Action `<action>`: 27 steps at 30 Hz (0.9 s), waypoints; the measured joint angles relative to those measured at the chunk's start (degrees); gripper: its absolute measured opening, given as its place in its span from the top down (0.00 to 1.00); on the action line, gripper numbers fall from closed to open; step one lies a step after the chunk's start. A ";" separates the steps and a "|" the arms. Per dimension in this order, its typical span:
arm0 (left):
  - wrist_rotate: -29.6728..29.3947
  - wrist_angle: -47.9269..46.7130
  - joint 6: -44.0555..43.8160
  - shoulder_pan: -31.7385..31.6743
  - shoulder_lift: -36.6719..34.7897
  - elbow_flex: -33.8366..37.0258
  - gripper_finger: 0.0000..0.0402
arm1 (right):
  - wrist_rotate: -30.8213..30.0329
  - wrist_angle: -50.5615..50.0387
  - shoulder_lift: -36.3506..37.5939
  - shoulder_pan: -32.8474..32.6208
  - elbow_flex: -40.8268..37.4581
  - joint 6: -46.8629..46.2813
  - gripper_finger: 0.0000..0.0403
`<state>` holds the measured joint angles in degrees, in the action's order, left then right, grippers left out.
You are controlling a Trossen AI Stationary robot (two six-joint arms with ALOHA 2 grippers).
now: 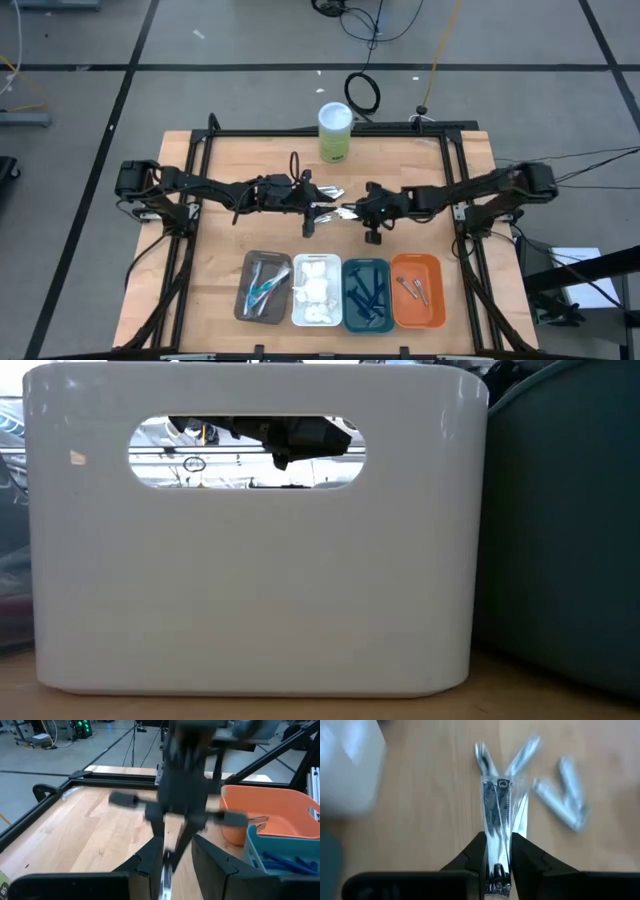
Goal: Pick & Place Travel size toiletries
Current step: Put the silver nail cutter into the orange bin
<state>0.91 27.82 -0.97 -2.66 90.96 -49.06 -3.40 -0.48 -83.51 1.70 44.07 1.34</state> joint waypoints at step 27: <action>-1.03 0.34 0.57 -0.11 0.00 0.00 0.74 | 11.66 -30.85 29.28 -34.33 -7.33 -59.73 0.87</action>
<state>-0.12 28.16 -0.40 -2.76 90.96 -49.06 8.26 -31.33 -54.23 -32.62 36.74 -58.39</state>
